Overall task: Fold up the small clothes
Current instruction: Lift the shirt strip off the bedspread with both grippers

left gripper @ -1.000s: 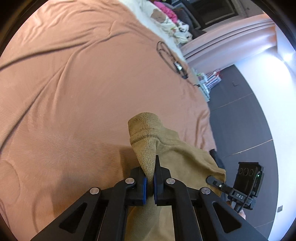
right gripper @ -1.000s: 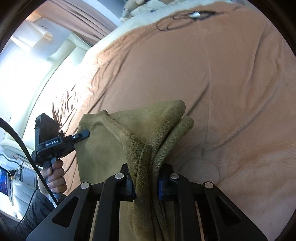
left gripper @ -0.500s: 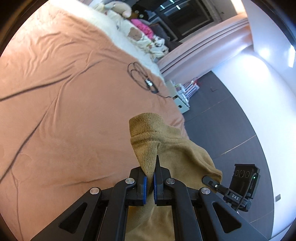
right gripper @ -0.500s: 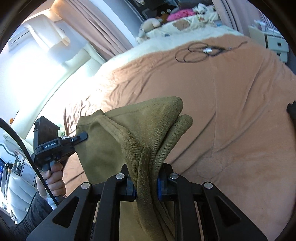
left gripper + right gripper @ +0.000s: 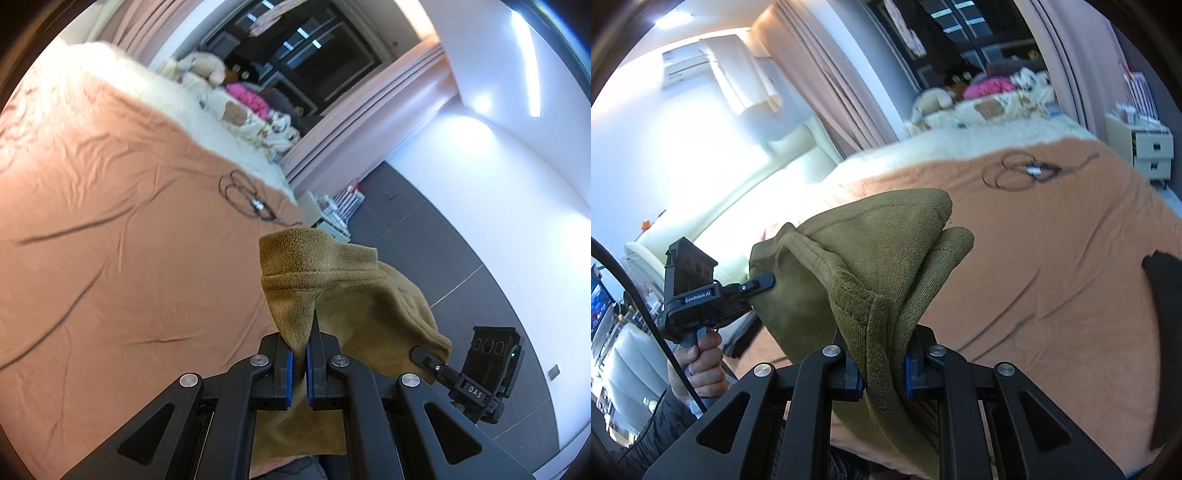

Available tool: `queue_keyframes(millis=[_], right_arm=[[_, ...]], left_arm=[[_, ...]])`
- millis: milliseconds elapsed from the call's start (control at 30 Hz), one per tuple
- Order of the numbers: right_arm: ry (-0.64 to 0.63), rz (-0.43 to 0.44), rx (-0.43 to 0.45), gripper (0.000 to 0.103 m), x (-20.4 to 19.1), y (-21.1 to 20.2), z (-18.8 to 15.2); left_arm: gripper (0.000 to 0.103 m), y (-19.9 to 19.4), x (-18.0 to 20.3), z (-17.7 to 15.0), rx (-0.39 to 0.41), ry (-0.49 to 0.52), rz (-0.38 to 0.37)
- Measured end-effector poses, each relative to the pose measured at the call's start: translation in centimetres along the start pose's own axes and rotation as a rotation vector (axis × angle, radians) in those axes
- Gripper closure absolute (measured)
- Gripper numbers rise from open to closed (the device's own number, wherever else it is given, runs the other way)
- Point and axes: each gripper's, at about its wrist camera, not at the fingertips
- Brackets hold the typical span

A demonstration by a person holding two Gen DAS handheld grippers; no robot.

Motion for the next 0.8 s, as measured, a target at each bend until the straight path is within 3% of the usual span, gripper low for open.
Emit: queue_keyframes(millis=[200, 367, 600, 800], right_arm=[[-0.079, 0.039, 0.059, 0.092, -5.2, -4.6, -1.2], [-0.146, 0.079, 0.064, 0.092, -8.3, -5.1, -1.6], [-0.213, 0.132, 0.031, 0.092, -10.0, -0.6, -0.4], [-0.248, 0.173, -0.010, 0.092, -10.5, 4.5, 1.5]], left_arm=[[0.098, -6.6, 3.8, 1.9, 0.075, 0.071, 0.005], [0.098, -11.2, 5.1, 3.4, 0.136, 0.102, 0.011], [0.099, -17.1, 3.1, 4.0, 0.209, 0.100, 0.048], [0.099, -21.8, -1.3, 5.0, 0.275, 0.061, 0.091]])
Point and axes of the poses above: each gripper's, at about its wrist camera, not at the fingertips, and y roughly the way its jaws point, x to its right, z to its top, and after that the axes turned 4 degrees about y, right-handed
